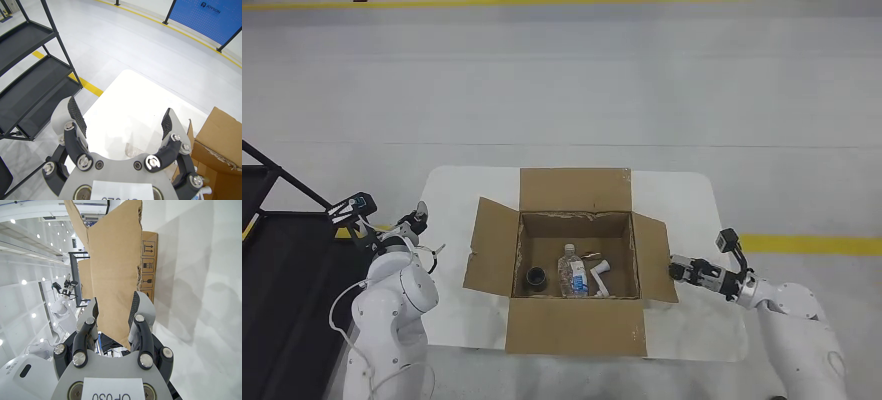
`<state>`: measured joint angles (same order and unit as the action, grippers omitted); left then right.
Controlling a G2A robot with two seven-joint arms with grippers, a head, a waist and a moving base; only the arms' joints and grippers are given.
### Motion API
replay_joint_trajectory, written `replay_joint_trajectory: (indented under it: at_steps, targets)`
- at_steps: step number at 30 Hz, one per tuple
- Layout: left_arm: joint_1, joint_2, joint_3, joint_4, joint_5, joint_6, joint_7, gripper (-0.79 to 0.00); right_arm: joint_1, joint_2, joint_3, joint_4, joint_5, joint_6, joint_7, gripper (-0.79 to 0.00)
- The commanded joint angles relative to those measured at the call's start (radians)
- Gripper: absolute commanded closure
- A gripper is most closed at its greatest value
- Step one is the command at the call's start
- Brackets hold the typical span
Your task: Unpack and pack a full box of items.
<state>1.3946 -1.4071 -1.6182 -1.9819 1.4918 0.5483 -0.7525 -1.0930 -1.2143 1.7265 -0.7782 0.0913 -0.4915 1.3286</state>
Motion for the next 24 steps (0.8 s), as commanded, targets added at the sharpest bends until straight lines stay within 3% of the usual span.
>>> replay_joint_trajectory:
  at_steps: [1,4,11,13,14,15,17,19,24]
  targets:
    - [0.0,0.0,0.0,0.0,0.0,0.0,0.0,-0.785,-0.013,0.013,0.006,-0.003,-0.005,-0.013,-0.013,-0.456]
    - [0.0,0.0,0.0,0.0,0.0,0.0,0.0,-0.785,-0.02,0.031,0.008,0.009,-0.027,-0.022,-0.022,-0.542]
    - [0.0,0.0,0.0,0.0,0.0,0.0,0.0,-0.785,0.001,0.039,-0.045,0.043,0.014,-0.04,-0.04,-0.582]
    - [0.0,0.0,0.0,0.0,0.0,0.0,0.0,-0.785,0.006,0.037,-0.073,0.04,0.035,-0.04,-0.04,-0.486]
    - [0.0,0.0,0.0,0.0,0.0,0.0,0.0,-0.785,0.009,0.036,-0.087,0.04,0.044,-0.041,-0.041,-0.369]
    - [0.0,0.0,0.0,0.0,0.0,0.0,0.0,-0.785,0.012,0.035,-0.101,0.04,0.057,-0.04,-0.04,-0.339]
    - [0.0,0.0,0.0,0.0,0.0,0.0,0.0,-0.785,0.019,0.033,-0.127,0.044,0.077,-0.038,-0.038,-0.142]
    - [0.0,0.0,0.0,0.0,0.0,0.0,0.0,-0.785,0.029,0.031,-0.148,0.052,0.119,-0.037,-0.037,0.0]
    - [0.0,0.0,0.0,0.0,0.0,0.0,0.0,-0.785,0.029,0.037,-0.167,0.048,0.197,-0.042,-0.042,0.0]
